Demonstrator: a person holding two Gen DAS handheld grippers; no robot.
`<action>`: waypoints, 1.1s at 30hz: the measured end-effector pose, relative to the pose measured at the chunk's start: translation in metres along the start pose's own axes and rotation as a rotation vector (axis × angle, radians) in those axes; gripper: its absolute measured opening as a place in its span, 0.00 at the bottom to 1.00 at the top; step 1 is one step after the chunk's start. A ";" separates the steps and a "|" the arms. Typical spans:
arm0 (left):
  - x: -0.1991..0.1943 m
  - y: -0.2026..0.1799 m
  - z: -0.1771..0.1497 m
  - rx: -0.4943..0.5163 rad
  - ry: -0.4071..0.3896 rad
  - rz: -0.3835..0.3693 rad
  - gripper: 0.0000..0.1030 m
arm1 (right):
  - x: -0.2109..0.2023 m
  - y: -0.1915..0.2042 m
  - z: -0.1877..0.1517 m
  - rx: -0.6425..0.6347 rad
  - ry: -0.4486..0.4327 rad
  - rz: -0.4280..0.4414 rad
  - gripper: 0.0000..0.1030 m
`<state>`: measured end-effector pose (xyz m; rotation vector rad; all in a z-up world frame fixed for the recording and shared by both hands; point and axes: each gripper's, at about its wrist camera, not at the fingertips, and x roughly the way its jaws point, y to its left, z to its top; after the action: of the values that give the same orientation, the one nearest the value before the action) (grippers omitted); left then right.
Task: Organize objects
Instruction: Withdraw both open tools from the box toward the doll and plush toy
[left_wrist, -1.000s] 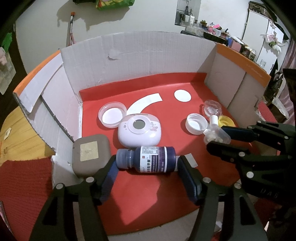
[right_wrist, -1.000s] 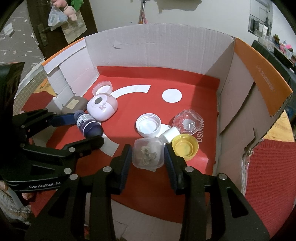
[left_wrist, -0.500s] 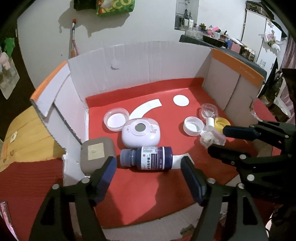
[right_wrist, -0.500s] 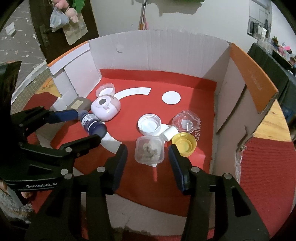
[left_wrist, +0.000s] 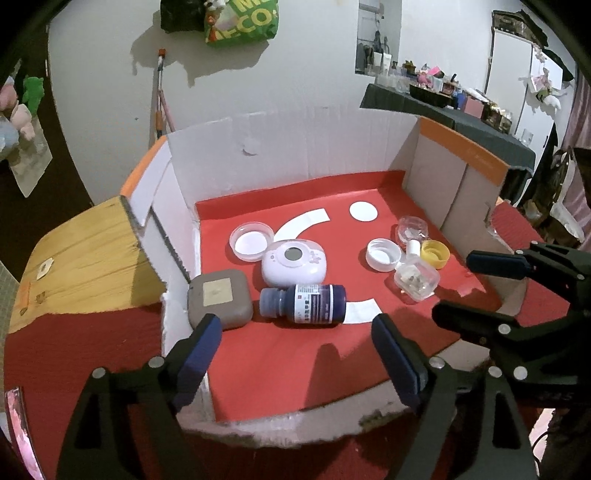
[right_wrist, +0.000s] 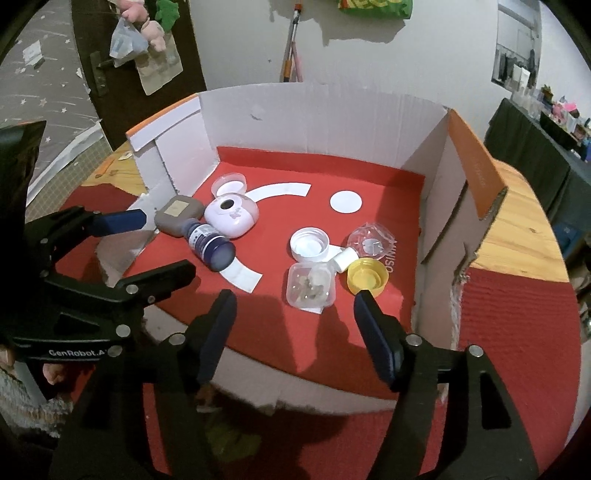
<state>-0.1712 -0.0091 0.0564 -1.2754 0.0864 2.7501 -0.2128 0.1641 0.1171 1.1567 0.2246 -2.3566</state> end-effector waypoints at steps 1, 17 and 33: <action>-0.002 0.000 -0.001 -0.001 -0.004 0.002 0.84 | -0.002 0.001 -0.001 -0.001 -0.003 -0.002 0.67; -0.037 -0.006 -0.022 -0.001 -0.061 0.022 0.98 | -0.043 0.012 -0.025 -0.019 -0.051 -0.012 0.80; -0.060 -0.011 -0.047 0.002 -0.077 0.026 1.00 | -0.059 0.024 -0.051 -0.034 -0.055 -0.003 0.83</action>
<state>-0.0952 -0.0070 0.0717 -1.1742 0.0997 2.8170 -0.1351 0.1832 0.1331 1.0745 0.2464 -2.3749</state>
